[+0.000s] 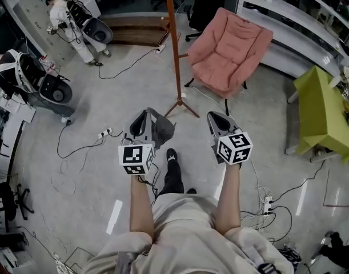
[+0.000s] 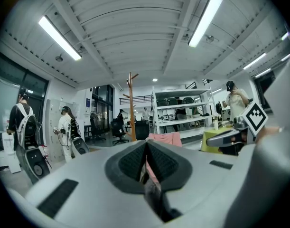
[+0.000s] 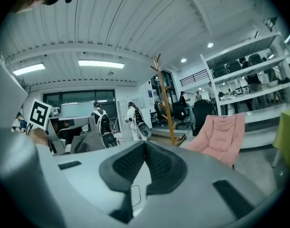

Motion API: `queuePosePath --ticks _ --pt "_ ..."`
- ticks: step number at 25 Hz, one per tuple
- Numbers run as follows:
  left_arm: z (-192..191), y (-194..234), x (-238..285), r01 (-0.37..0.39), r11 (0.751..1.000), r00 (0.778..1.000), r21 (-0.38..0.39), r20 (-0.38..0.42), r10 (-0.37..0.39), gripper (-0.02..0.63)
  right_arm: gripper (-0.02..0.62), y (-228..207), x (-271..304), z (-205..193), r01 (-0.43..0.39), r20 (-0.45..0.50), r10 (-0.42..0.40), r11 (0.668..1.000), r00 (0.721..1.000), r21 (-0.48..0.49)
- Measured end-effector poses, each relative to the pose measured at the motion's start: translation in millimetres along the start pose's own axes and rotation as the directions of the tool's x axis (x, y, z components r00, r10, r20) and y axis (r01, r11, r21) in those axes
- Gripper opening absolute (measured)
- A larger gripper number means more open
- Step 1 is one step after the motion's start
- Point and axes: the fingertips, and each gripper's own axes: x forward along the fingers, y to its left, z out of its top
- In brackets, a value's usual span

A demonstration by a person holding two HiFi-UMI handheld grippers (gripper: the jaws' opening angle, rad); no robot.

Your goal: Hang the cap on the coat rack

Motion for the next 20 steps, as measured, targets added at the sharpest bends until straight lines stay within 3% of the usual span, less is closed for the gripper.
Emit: queuePosePath --ticks 6,20 --pt "13 13 37 -0.007 0.999 0.999 -0.031 0.044 0.008 0.012 0.005 -26 25 14 0.000 -0.008 0.000 1.000 1.000 -0.015" --pt "18 63 137 0.018 0.999 0.999 -0.035 0.044 -0.016 0.012 0.005 -69 129 45 0.000 -0.021 0.000 1.000 1.000 0.001"
